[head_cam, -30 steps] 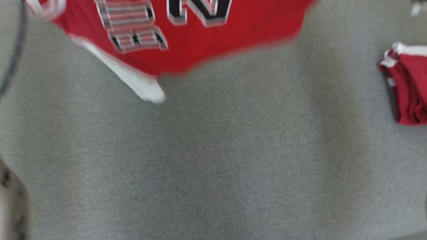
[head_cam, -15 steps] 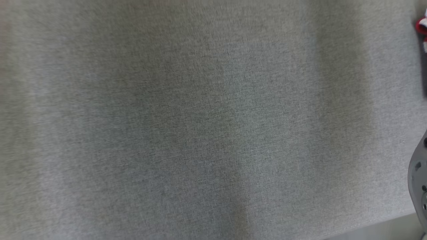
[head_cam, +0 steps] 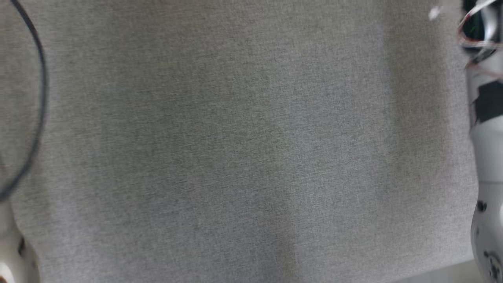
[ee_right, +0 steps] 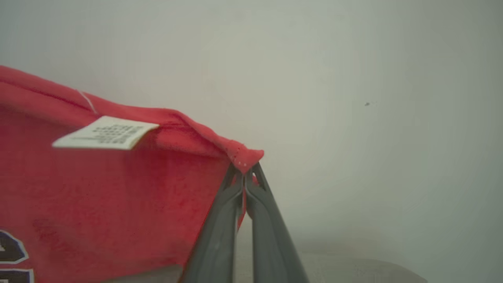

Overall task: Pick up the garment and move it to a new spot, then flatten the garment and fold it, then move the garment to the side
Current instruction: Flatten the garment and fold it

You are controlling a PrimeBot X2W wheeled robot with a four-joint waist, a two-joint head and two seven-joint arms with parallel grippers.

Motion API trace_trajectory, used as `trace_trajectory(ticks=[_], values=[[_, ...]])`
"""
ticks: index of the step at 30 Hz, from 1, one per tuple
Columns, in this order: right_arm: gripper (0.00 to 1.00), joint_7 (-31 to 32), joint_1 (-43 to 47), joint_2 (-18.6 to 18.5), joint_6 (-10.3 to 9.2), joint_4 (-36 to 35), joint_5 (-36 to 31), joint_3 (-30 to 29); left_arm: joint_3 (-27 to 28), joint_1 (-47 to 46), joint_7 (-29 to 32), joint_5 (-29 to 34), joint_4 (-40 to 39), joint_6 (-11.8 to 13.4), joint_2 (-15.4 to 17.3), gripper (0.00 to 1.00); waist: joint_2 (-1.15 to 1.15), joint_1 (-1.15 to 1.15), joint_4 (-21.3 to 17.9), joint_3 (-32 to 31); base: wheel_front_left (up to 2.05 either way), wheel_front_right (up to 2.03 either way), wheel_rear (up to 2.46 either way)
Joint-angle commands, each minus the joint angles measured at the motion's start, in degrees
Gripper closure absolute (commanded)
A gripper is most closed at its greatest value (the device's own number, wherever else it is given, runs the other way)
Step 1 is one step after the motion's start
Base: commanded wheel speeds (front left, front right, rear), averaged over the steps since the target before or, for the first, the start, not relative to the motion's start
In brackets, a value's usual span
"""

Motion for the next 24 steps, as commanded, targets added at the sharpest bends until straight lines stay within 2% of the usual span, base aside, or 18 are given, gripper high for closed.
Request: trace_trajectory(ticks=[1,6,13,17,24], values=[[1.00,0.3,2.0,-0.6,-0.15,0.9,0.9,1.2,-0.8,3.2,0.0,-1.9,0.8,0.1,0.9,1.00,0.00,0.01,0.9,-1.9,0.00,0.00,0.00],[1.00,6.1,6.8,-2.0,-0.16,1.8,5.7,5.5,-2.4,13.1,2.9,-6.8,1.6,0.1,1.7,1.00,0.00,0.01,1.9,-5.7,0.00,0.00,0.00],[1.00,15.1,16.6,-4.2,-0.15,-1.9,14.0,7.9,-1.9,29.4,6.4,-12.0,-1.6,0.9,0.0,1.00,0.00,0.01,3.4,-12.4,0.00,0.00,0.00],[1.00,19.4,23.8,-4.9,-0.16,-4.4,16.9,7.5,-2.1,38.7,7.6,-14.7,-2.7,1.6,-1.7,1.00,0.00,0.01,4.3,-16.2,0.00,0.00,0.00],[1.00,22.4,34.6,-5.7,-0.16,-8.5,18.0,5.0,-2.5,50.7,8.4,-18.1,-3.3,2.2,-4.2,1.00,0.00,0.01,5.7,-21.9,0.00,0.00,0.00]])
